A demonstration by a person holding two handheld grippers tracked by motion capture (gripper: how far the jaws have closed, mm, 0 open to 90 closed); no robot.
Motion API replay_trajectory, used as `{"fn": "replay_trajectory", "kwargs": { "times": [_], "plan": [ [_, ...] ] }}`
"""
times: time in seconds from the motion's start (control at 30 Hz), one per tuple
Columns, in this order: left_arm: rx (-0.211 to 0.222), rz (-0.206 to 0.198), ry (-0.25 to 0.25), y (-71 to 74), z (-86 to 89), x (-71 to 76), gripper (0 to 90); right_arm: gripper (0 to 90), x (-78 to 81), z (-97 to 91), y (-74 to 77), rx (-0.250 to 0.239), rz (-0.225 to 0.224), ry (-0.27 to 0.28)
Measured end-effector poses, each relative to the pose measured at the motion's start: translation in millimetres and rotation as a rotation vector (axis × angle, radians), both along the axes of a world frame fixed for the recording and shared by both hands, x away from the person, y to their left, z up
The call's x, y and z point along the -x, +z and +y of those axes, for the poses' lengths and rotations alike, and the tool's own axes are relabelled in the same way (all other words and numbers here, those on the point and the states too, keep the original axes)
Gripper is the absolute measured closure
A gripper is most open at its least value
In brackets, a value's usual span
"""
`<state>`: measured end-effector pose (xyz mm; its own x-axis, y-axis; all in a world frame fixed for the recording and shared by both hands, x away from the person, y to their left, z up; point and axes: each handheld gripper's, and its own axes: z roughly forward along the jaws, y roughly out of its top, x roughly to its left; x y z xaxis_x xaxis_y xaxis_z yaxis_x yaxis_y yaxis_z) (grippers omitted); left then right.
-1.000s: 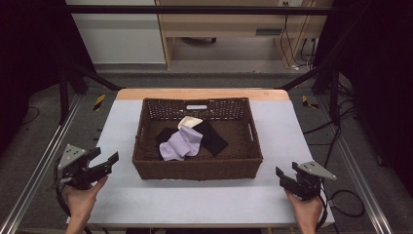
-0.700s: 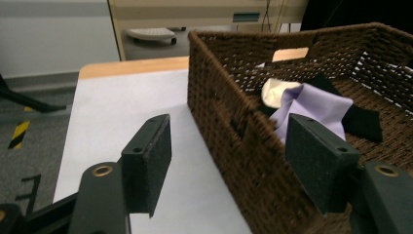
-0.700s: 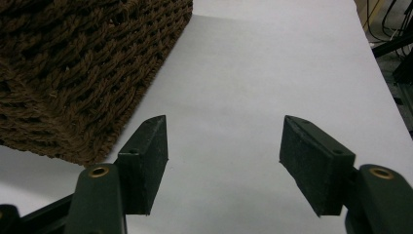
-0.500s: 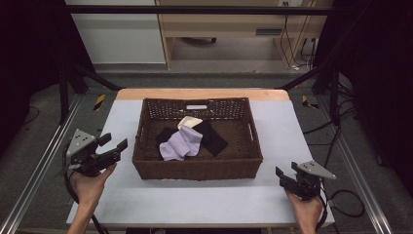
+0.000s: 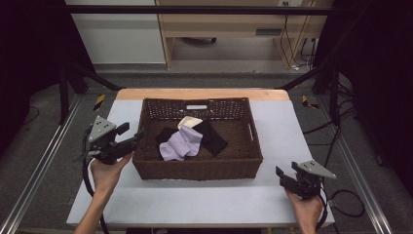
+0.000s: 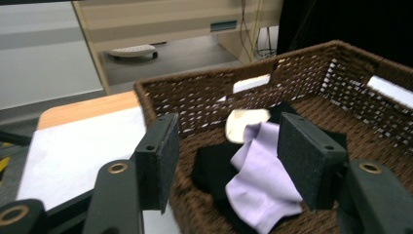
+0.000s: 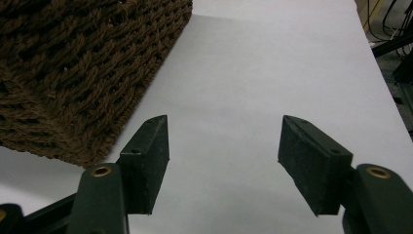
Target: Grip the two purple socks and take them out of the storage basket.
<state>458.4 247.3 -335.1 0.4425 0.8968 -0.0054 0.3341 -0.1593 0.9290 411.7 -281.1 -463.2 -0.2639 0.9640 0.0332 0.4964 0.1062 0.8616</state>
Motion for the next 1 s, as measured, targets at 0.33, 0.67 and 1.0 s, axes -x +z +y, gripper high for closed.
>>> {"fn": "replay_trajectory", "kwargs": {
  "times": [0.33, 0.67, 1.0],
  "plan": [
    [-0.029, -0.032, -0.021, 11.7, -29.9, -15.5, 44.7, 35.8, -1.6, -1.6, -0.7, -0.008, 0.008, 0.001],
    [-0.065, -0.015, -0.028, 4.7, -52.0, -41.4, 44.2, 35.5, -3.0, -0.8, -0.9, -0.005, 0.015, -0.001],
    [-0.104, 0.054, -0.058, -10.2, -65.9, -70.0, 43.4, 36.2, -5.1, -0.2, -1.1, 0.006, 0.015, 0.0]
  ]
}}
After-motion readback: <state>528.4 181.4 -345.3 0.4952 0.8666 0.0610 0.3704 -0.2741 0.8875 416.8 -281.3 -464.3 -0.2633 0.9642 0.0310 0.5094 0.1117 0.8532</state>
